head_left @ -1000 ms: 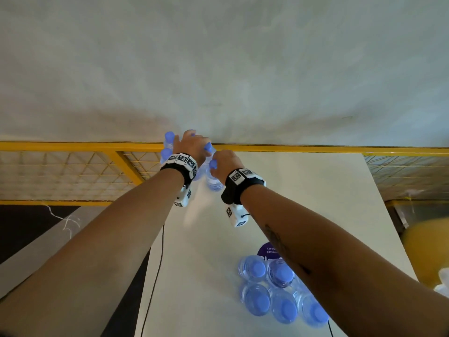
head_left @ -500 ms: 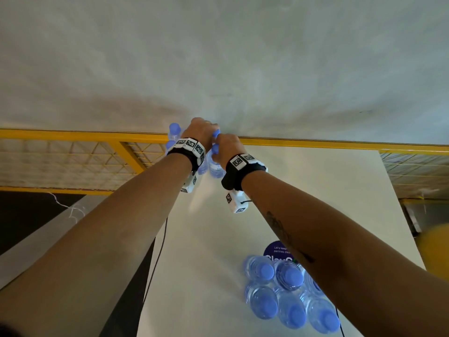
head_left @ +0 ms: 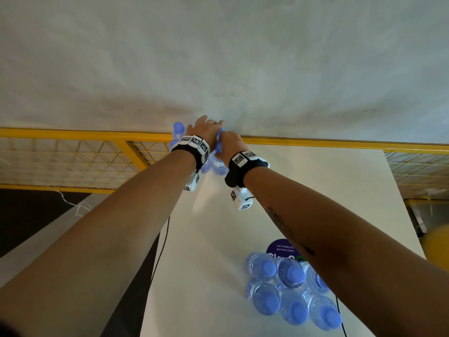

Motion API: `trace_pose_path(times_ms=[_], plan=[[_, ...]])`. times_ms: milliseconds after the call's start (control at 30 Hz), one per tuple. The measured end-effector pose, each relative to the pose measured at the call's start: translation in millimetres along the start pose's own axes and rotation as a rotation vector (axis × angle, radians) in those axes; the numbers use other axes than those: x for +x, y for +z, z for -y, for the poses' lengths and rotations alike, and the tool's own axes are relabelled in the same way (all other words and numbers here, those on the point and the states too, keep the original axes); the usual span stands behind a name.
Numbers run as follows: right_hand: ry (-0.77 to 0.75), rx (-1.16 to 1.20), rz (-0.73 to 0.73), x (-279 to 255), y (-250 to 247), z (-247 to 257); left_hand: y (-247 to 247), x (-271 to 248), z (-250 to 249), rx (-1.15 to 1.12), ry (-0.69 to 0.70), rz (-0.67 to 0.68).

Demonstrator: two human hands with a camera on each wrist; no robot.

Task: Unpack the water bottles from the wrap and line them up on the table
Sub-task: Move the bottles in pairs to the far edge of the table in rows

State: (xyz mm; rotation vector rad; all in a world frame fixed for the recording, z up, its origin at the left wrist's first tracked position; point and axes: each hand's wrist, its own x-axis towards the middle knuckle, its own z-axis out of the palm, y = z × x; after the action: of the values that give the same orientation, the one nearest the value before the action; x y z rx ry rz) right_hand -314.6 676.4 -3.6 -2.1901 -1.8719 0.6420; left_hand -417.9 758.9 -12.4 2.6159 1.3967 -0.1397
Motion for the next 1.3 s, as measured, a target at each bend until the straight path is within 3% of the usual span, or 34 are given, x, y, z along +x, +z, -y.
trace_pose_path(times_ms=[133,267,367,600,733,833,1033,1200,1300], plan=[[0.044,0.027,0.068,-35.4,-12.5,-8.7,-8.7,-34.5,-5.1,-0.042,-0.052,-0.031],[0.006,0.150,0.047,-102.1,-28.5,-22.6,-15.7,-92.3,-18.4,-0.153,-0.003,-0.296],[-0.048,0.136,0.106,-161.1,-32.3,-33.5,-3.0,-141.4,-40.5,-0.341,0.049,-0.363],[-0.122,0.033,0.289,-312.1,-37.9,-38.4,31.1,-247.3,-134.5,-0.652,0.345,-0.057],[-0.098,-0.052,0.342,-363.1,-24.9,-39.9,47.3,-275.5,-161.1,-0.563,0.413,0.148],[-0.063,-0.137,0.301,-380.1,0.1,-39.9,55.9,-287.2,-170.5,-0.498,0.392,0.210],[-0.054,-0.274,0.206,-400.6,25.6,-39.8,61.7,-295.1,-180.2,-0.441,0.254,0.180],[-0.025,-0.229,0.215,-391.1,26.1,-38.8,48.8,-288.9,-176.3,-0.209,0.249,0.064],[0.003,-0.148,0.218,-370.5,5.4,-27.6,25.8,-265.9,-165.1,-0.206,0.252,0.012]])
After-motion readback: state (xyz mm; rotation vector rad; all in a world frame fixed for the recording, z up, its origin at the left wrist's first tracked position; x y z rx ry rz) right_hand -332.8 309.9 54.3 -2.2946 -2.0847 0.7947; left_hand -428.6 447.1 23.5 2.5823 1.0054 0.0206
